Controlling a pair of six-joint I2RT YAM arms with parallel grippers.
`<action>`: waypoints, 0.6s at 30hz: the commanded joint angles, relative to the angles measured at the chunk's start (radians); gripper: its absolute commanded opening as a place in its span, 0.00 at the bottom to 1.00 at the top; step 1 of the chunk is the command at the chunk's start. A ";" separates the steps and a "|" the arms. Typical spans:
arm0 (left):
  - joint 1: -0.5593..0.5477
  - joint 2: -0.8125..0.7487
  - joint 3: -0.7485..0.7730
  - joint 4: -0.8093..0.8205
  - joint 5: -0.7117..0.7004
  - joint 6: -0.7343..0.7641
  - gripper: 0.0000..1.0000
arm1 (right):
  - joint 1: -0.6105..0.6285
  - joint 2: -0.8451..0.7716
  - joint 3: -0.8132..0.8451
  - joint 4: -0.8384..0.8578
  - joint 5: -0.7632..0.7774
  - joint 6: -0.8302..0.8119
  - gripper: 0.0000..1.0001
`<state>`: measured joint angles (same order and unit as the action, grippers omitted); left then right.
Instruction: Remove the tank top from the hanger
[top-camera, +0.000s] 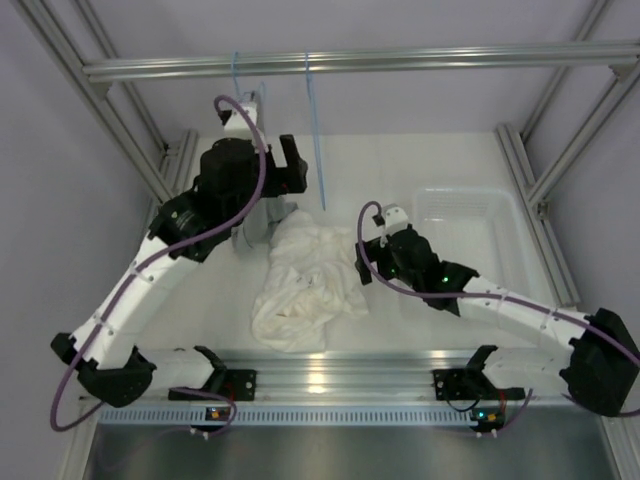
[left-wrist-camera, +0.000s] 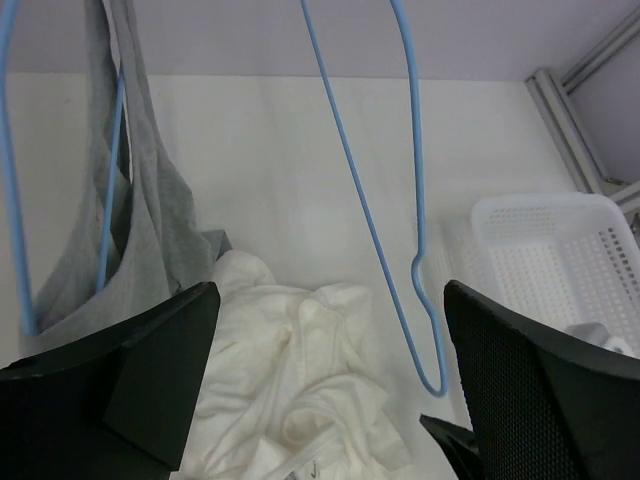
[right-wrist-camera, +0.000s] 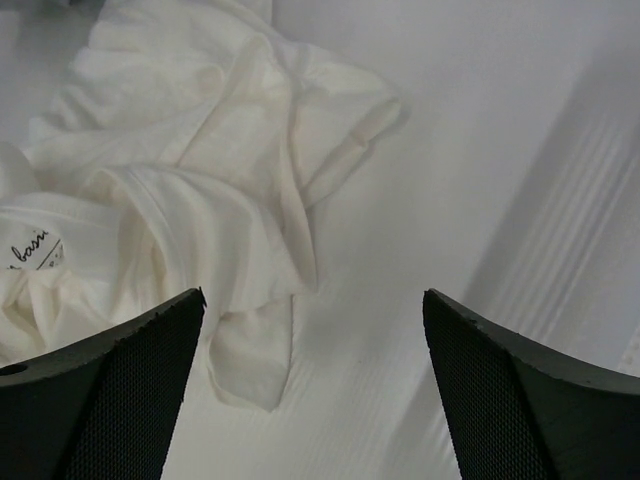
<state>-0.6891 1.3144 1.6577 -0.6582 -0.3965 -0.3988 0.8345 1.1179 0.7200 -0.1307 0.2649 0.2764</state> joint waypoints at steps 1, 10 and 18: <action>-0.001 -0.120 -0.073 -0.021 0.071 -0.026 0.99 | -0.015 0.069 0.039 0.068 -0.064 0.030 0.88; -0.001 -0.426 -0.271 -0.061 0.290 0.029 0.99 | -0.037 0.339 0.145 0.261 -0.113 -0.038 0.74; -0.001 -0.659 -0.420 -0.127 0.203 0.103 0.99 | -0.077 0.560 0.291 0.270 -0.089 -0.065 0.76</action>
<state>-0.6891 0.7033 1.2789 -0.7433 -0.1570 -0.3389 0.7860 1.6127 0.9470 0.0555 0.1696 0.2283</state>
